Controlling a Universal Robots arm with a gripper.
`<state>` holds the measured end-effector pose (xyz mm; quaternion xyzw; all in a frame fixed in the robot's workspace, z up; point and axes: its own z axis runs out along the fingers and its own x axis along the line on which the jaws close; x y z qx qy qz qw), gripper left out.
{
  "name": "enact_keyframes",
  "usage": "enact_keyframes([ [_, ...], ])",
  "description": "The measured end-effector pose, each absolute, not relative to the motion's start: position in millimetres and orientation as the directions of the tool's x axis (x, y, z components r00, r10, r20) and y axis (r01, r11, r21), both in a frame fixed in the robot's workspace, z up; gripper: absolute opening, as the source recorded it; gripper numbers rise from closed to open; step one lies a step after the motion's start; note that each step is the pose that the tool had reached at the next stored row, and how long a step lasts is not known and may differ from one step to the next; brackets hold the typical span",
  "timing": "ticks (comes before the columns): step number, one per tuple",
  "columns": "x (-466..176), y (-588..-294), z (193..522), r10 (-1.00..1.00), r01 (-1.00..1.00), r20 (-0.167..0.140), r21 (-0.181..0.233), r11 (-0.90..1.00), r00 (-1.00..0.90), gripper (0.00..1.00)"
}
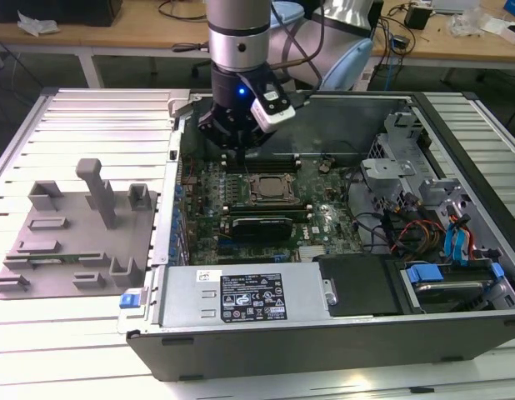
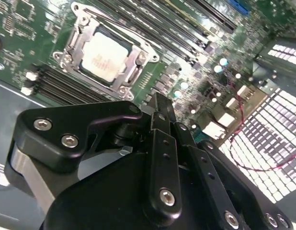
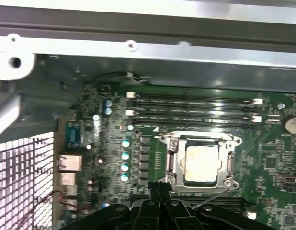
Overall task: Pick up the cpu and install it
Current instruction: 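Install the first cpu locking lever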
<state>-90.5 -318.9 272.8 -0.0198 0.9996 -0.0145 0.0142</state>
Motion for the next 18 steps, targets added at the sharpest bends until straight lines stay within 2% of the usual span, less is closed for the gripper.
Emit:
enact_keyframes([
  [7, -97.6, -319.0, 272.7, -0.040, -0.039, -0.028, -0.027, 0.999, -0.999, 0.11],
  [13, -98.6, -320.8, 271.3, -0.037, -0.039, -0.031, 0.062, 0.997, -0.999, 0.11],
  [15, -99.8, -323.2, 270.9, -0.036, -0.039, -0.033, 0.114, 0.993, -0.999, 0.11],
  [18, -101.1, -325.5, 270.3, -0.034, -0.039, -0.035, 0.152, 0.988, -0.999, 0.11],
])
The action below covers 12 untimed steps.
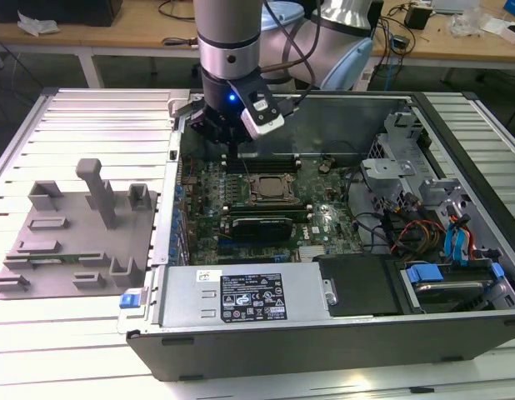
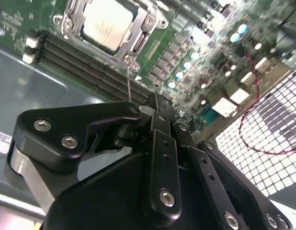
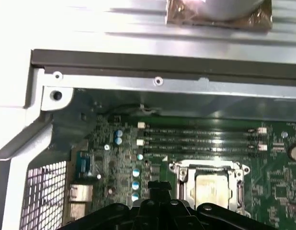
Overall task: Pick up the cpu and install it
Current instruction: 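Install the first cpu locking lever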
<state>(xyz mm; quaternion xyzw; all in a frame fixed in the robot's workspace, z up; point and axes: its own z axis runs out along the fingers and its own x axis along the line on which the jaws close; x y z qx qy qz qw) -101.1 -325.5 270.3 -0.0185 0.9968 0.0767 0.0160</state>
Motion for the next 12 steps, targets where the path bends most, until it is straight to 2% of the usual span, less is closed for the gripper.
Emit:
enact_keyframes([
  [9, -104.5, -335.2, 266.3, -0.029, -0.039, -0.039, 0.289, 0.957, -0.999, 0.11],
  [12, -104.4, -337.8, 262.9, -0.028, -0.039, -0.040, 0.310, 0.950, -0.999, 0.11],
])
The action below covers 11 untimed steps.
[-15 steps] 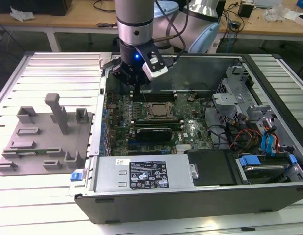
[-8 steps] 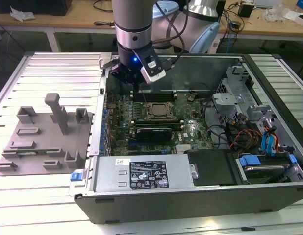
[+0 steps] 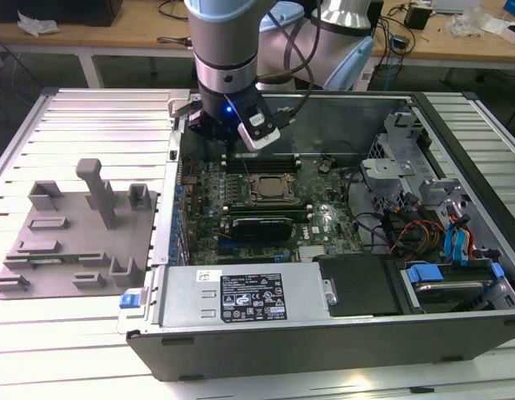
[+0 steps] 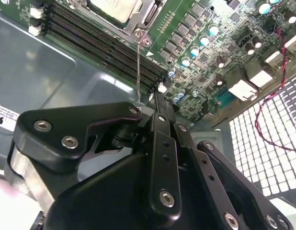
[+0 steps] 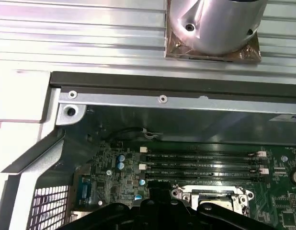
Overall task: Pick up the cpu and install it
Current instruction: 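Install the first cpu locking lever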
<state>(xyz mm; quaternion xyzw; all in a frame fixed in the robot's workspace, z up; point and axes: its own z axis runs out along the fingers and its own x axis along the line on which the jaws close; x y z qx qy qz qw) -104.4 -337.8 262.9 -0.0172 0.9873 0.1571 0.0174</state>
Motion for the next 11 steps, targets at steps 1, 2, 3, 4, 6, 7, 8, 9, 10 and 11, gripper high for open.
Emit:
enact_keyframes([
  [1, -104.5, -338.4, 261.0, -0.028, -0.039, -0.040, 0.314, 0.949, -0.999, 0.11],
  [2, -104.5, -338.7, 259.7, -0.028, -0.039, -0.040, 0.316, 0.948, -0.999, 0.11],
  [3, -104.5, -338.8, 257.3, -0.028, -0.039, -0.040, 0.320, 0.946, -0.999, 0.11],
  [4, -104.5, -338.9, 254.8, -0.028, -0.039, -0.040, 0.324, 0.945, -0.999, 0.11],
  [6, -104.5, -338.9, 252.2, -0.028, -0.039, -0.040, 0.328, 0.944, -0.999, 0.11],
  [7, -103.9, -338.9, 248.4, -0.028, -0.039, -0.040, 0.332, 0.942, -0.999, 0.11],
  [8, -102.9, -338.9, 246.1, -0.027, -0.039, -0.040, 0.336, 0.941, -0.999, 0.11],
  [9, -101.1, -338.9, 244.8, -0.027, -0.039, -0.039, 0.339, 0.940, -0.999, 0.11],
  [10, -97.3, -338.9, 243.4, -0.027, -0.038, -0.036, 0.341, 0.939, -0.999, 0.11],
  [11, -93.0, -338.9, 242.2, -0.027, -0.037, -0.033, 0.342, 0.939, -0.999, 0.11],
])
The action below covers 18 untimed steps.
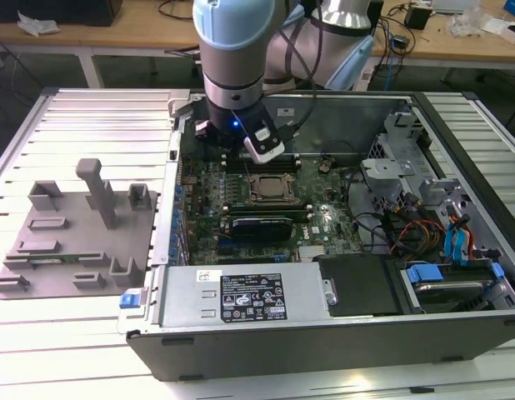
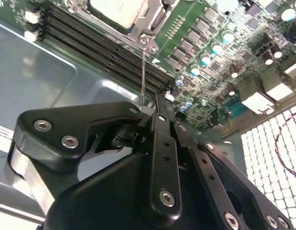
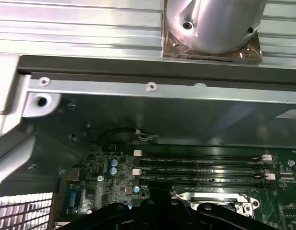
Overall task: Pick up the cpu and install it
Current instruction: 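Install the first cpu locking lever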
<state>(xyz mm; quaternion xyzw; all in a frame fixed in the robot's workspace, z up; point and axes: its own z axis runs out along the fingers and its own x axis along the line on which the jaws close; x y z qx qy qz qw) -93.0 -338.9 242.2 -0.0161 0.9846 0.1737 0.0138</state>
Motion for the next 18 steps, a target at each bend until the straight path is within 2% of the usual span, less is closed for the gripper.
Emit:
enact_keyframes([
  [9, -60.3, -338.9, 238.3, -0.027, -0.029, -0.009, 0.343, 0.939, -1.000, 0.11],
  [18, -56.0, -338.9, 237.4, -0.013, -0.014, -0.007, 0.342, 0.940, -1.000, 0.11],
])
